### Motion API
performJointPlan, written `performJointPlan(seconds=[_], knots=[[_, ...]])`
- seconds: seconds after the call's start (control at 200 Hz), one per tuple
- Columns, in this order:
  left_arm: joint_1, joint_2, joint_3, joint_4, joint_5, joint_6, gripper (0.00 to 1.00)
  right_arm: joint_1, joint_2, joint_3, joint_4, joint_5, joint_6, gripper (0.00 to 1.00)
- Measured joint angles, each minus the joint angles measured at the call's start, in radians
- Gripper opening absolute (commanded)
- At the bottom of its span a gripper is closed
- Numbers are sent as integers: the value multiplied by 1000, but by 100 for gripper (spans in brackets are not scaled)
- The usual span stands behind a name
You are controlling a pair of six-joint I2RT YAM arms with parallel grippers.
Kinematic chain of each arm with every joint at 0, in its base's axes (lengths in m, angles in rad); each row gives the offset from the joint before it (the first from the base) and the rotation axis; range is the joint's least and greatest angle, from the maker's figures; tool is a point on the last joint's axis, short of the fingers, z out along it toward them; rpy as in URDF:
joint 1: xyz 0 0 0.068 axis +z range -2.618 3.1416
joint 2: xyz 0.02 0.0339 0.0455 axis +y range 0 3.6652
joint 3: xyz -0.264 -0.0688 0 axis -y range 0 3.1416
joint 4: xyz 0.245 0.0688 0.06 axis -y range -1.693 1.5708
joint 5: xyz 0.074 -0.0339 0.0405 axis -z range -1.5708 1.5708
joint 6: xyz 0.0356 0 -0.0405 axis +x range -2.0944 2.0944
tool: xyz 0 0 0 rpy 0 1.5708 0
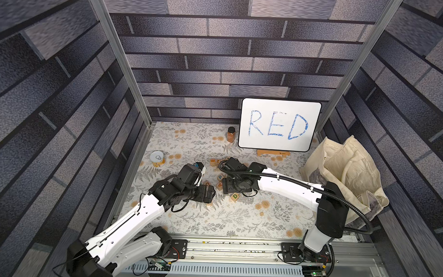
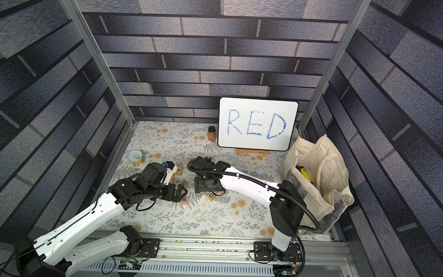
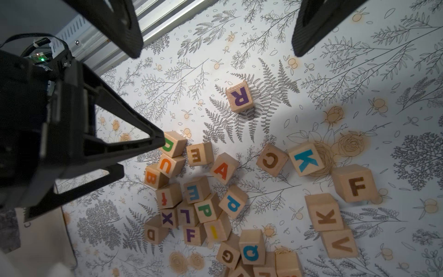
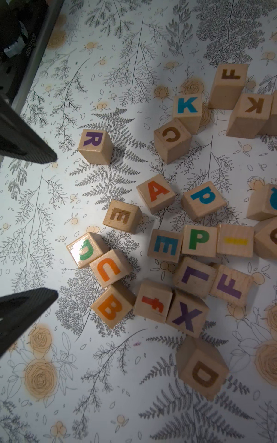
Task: Assemble the uppercase word "red" with letter blocks
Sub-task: Pick up the letter block from the center of the board.
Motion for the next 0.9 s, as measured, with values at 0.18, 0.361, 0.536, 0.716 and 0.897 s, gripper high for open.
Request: performJointPlan(seconds=[0.18, 0.361, 0.536, 0.716, 0.897], knots=[[0, -36, -14, 24, 54, 18, 100, -19, 33, 24, -11, 0, 7, 66], [0, -84, -21, 46, 71, 24, 100, -40, 73, 45, -13, 0, -4, 50], [0, -129, -24, 57, 69, 25, 100, -60, 113, 74, -15, -4, -6, 46], [0, -150, -24, 56, 65, 32, 100, -78, 151, 96, -15, -19, -10, 46], [0, -152, -25, 56, 62, 36, 100, -88, 190, 125, -14, -31, -10, 47]])
